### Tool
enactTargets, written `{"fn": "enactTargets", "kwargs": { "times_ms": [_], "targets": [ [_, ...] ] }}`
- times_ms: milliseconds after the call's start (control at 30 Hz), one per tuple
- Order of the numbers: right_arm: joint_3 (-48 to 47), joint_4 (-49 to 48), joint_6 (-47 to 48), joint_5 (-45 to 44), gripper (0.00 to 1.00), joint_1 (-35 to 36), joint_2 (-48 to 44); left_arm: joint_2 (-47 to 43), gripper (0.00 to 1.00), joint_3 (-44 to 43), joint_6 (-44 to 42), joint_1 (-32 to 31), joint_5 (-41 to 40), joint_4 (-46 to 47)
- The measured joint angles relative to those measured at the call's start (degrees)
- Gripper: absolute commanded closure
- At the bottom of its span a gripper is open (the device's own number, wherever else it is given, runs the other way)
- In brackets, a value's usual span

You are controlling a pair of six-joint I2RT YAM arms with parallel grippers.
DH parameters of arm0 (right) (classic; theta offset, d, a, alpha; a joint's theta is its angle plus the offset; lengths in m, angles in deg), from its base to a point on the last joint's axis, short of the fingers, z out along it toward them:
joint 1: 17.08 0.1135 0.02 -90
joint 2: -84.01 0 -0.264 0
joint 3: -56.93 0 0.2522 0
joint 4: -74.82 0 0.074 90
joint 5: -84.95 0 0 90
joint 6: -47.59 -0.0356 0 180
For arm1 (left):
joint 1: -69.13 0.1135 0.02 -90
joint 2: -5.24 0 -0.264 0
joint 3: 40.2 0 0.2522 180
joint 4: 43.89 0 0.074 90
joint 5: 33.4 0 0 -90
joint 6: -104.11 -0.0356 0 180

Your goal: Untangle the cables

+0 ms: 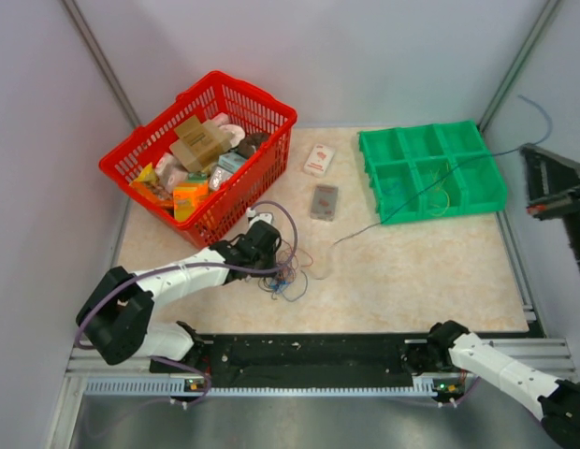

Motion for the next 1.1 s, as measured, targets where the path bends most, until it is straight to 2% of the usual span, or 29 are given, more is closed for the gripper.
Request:
{"fn": "enactTargets", "kwargs": {
  "times_ms": [200,333,467,700,933,1100],
  "targets": [
    [-12.31,-0.74,7.19,-4.50,1.00,-0.07,0.37,0.00,0.68,0.42,-0.26,0.79,0.00,-0.26],
    [-13.70,-2.69,9.53,-6.08,1.00,-0.13,-0.46,0.00,0.69,0.59,-0.28,1.07,0.02,-0.24],
    [-7.56,-4.09,8.90,-5.90,1.00,-0.33,-1.25,-0.07,0.74,0.61,-0.48,1.25,0.22,-0.26],
    [5.73,-2.12,6.82,-5.88,1.00,-0.31,2.45,-3.19,0.90,0.61,-1.68,1.36,-0.04,-1.92],
    [18.69,-1.29,5.25,-8.35,1.00,-0.33,-1.05,-10.67,0.91,0.63,-2.16,1.55,-0.92,-3.28],
    [22.88,1.64,2.12,-8.41,1.00,-0.33,-4.11,-12.52,0.91,0.61,-2.43,1.57,-1.33,-3.32]
  ]
}}
